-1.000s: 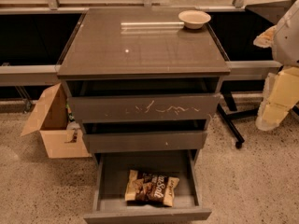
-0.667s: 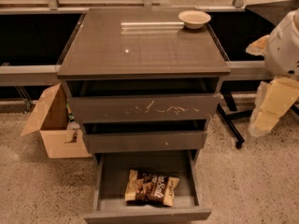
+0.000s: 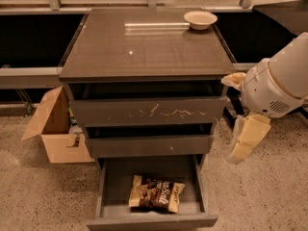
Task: Pick brown chip bag from bottom drawer and place on counter
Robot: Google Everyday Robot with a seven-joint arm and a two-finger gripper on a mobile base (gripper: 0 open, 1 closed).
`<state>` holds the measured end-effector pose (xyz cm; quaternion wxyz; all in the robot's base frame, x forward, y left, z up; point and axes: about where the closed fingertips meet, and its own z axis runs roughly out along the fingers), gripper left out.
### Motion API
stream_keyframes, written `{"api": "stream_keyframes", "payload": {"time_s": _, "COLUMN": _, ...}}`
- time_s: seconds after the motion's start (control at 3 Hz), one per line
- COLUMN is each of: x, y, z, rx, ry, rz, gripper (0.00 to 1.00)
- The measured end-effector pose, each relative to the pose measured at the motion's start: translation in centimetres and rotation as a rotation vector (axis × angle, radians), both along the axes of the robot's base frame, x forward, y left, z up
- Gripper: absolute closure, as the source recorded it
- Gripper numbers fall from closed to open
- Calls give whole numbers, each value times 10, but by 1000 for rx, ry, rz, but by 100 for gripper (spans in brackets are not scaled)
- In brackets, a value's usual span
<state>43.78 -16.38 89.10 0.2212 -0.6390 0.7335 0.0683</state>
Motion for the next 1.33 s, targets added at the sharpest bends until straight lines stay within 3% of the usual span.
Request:
{"api": "stream_keyframes", "payload": {"time_s": 0.33, "x": 0, "y": 0, "z": 0, "rx": 0, "ry": 0, "rz": 0, "gripper": 0}}
{"api": "stream_keyframes", "payload": {"time_s": 0.67, "x": 3, "y": 8, "z": -29, "rx": 22, "ry": 19, "rz": 25, "gripper": 0}}
{"api": "stream_keyframes", "payload": {"time_s": 1.0, "x": 7, "y": 24, "z": -76, "rx": 100, "ry": 43, "rz": 79, "gripper": 0}}
{"api": "stream_keyframes", "payload": {"time_s": 1.33, "x": 12, "y": 47, "z": -133, "rx": 222, "ry": 53, "rz": 149, "gripper": 0}}
